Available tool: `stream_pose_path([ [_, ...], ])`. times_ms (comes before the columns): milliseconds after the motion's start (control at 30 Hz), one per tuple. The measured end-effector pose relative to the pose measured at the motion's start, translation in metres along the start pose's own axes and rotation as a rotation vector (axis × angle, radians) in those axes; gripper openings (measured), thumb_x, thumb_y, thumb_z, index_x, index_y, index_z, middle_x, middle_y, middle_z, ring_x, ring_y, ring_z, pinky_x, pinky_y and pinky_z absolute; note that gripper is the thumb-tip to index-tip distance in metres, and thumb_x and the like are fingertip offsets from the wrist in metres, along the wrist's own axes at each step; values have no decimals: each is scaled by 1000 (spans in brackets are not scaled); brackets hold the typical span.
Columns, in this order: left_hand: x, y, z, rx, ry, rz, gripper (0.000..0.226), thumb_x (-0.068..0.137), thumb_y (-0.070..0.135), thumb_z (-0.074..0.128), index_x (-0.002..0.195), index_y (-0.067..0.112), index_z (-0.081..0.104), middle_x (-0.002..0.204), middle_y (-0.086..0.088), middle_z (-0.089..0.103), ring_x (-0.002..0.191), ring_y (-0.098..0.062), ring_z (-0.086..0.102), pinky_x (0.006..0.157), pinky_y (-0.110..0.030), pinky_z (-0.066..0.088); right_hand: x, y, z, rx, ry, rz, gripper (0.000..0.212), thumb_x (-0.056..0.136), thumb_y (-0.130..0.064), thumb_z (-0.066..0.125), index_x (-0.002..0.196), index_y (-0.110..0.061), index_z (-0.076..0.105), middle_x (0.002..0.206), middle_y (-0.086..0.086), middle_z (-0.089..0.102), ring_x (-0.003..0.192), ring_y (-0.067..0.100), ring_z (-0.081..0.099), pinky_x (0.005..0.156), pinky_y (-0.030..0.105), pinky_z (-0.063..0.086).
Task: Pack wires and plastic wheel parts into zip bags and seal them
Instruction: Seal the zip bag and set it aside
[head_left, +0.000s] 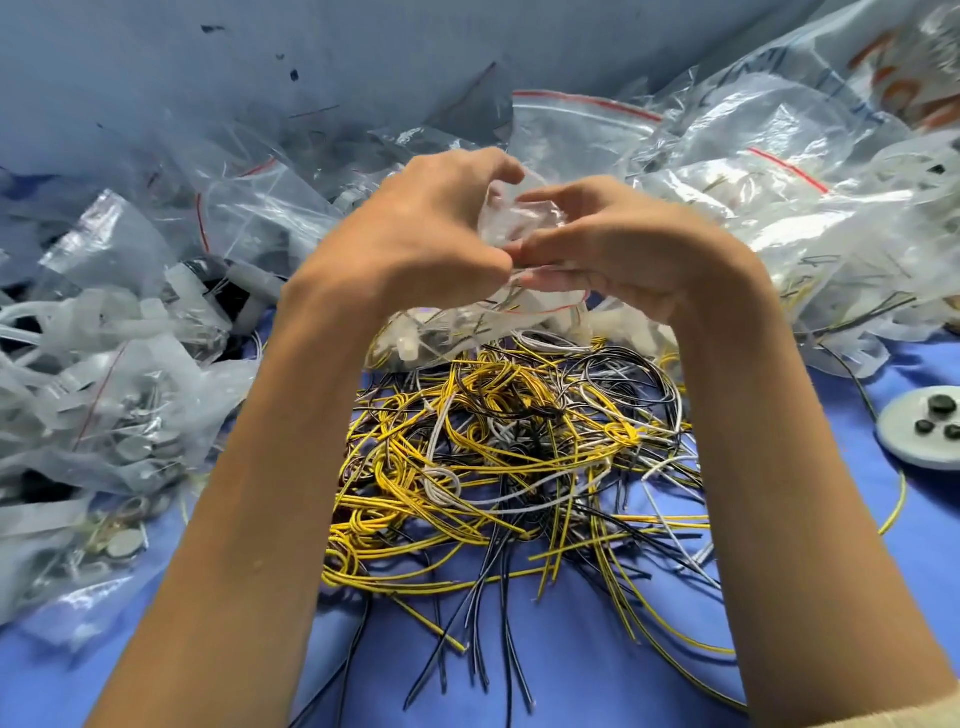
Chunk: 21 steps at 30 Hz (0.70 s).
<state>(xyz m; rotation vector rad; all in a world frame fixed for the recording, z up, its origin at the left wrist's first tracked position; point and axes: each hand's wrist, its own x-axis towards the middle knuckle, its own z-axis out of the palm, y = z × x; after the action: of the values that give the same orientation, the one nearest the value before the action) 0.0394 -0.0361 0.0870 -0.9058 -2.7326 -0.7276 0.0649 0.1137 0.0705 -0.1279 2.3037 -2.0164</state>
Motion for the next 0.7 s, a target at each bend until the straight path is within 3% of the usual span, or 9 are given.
stream_pose_path([
  [67, -2, 4, -1, -61, -25, 7, 67, 67, 19, 60, 133, 27, 49, 123, 7, 59, 64, 2, 48, 57, 1, 32, 3, 3, 3, -186, 92, 10, 53, 85, 4, 63, 133, 4, 41, 108, 19, 61, 62, 5, 68, 61, 14, 54],
  [167, -3, 11, 4, -63, -33, 31, 69, 71, 14, 62, 137, 23, 47, 112, 4, 62, 72, -1, 46, 57, -1, 32, 7, 5, 8, -567, 15, 1, 53, 72, -9, 68, 124, -7, 55, 108, 10, 66, 95, 13, 66, 87, 29, 54],
  [300, -3, 16, 2, -114, 20, 54, 64, 70, 7, 59, 133, 17, 53, 93, 5, 62, 86, -7, 53, 50, 0, 29, -3, 7, 10, -348, -226, -142, 25, 68, -3, 55, 88, -18, 55, 67, -21, 65, 68, -12, 55, 64, 7, 43],
  [367, -4, 15, -3, -162, 45, 59, 64, 66, 10, 58, 130, 16, 56, 102, 13, 51, 102, -2, 39, 45, -2, 29, 0, 9, 11, -591, -221, -142, 20, 84, -4, 57, 100, -17, 58, 88, -12, 69, 86, -6, 59, 80, 14, 47],
  [433, -5, 13, -4, -172, 58, 62, 63, 65, 10, 58, 128, 17, 58, 102, 14, 47, 98, 9, 35, 44, 4, 26, 7, 10, 14, -1072, -265, -61, 26, 95, -20, 51, 120, -18, 55, 116, 2, 63, 109, 15, 56, 98, 32, 43],
  [500, -6, 13, -3, -188, 34, 69, 61, 68, 3, 57, 127, 19, 59, 101, 15, 46, 88, 17, 31, 46, 6, 25, 12, 9, 14, -1271, -278, 55, 15, 94, -32, 54, 108, -25, 55, 103, -4, 64, 94, 16, 59, 87, 27, 48],
  [567, -6, 15, -2, -188, 24, 73, 61, 71, 3, 60, 130, 20, 57, 102, 18, 46, 93, 17, 38, 48, 6, 26, 8, 3, 17, -1207, -219, 36, 8, 89, -36, 60, 92, -30, 55, 84, -11, 61, 74, 9, 58, 70, 15, 48],
  [633, -6, 17, -2, -185, 38, 79, 63, 72, 4, 60, 132, 21, 55, 103, 19, 45, 100, 6, 43, 47, 4, 27, 6, 3, 17, -1156, -175, -4, 22, 88, -35, 62, 107, -25, 60, 94, -7, 63, 83, 17, 58, 74, 26, 47],
  [700, -8, 19, -2, -215, 23, 86, 65, 70, 0, 57, 131, 23, 56, 101, 18, 45, 87, 16, 47, 46, -10, 32, 7, 8, 17, -1204, -207, 11, 32, 95, -32, 52, 127, -26, 53, 110, -4, 58, 95, 16, 50, 76, 26, 37],
])
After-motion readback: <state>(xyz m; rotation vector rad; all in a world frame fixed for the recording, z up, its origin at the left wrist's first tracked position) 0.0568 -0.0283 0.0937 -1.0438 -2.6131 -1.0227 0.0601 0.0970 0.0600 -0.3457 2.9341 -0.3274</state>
